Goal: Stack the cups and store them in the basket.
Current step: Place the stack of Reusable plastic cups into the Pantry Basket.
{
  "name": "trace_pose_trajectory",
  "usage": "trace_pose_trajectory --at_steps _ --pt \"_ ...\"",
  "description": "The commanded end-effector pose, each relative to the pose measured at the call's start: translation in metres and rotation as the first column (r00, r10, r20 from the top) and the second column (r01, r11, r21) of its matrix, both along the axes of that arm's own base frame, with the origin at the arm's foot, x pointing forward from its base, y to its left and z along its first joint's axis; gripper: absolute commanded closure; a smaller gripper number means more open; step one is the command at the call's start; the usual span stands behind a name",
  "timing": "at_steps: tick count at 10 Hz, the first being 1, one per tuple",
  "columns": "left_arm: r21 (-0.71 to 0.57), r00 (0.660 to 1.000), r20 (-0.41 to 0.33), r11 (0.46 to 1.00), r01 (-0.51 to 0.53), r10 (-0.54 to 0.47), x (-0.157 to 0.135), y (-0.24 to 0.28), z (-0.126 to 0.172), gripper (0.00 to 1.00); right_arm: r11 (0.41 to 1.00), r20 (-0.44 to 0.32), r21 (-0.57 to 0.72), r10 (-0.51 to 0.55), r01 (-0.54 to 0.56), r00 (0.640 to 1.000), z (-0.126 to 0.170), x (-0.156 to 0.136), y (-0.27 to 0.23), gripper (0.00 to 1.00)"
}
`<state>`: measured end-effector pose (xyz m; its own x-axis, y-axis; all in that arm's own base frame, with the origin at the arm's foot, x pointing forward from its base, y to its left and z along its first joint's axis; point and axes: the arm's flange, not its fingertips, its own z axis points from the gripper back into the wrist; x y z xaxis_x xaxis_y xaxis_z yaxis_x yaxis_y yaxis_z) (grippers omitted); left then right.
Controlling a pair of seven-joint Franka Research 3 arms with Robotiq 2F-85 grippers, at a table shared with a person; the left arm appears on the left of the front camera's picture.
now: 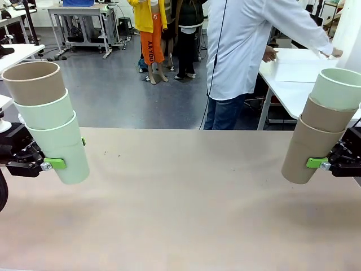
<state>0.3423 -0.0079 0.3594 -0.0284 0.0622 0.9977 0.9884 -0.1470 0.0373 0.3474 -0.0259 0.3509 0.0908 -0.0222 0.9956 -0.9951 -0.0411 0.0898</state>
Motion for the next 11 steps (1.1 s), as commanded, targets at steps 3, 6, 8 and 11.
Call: trace_pose_trajectory --at_steps 3,6,8,11 --pt "-0.008 1.000 0.001 1.000 0.008 -0.008 -0.0006 -0.0019 0.0030 0.15 1.000 0.009 0.001 -0.002 0.002 1.000 0.0031 0.0003 0.0002 0.15" --pt "-0.008 1.000 0.001 1.000 0.008 -0.008 -0.0006 -0.0019 0.0030 0.15 1.000 0.009 0.001 -0.002 0.002 1.000 0.0031 0.0003 0.0002 0.15" --pt "-0.008 1.000 0.001 1.000 0.008 -0.008 -0.0006 -0.0019 0.0030 0.15 1.000 0.009 0.001 -0.002 0.002 1.000 0.0031 0.0003 0.0002 0.15" --pt "-0.008 1.000 0.001 1.000 0.008 -0.008 -0.0006 -0.0019 0.0030 0.15 1.000 0.009 0.001 -0.002 0.002 1.000 0.0031 0.0003 0.0002 0.15"
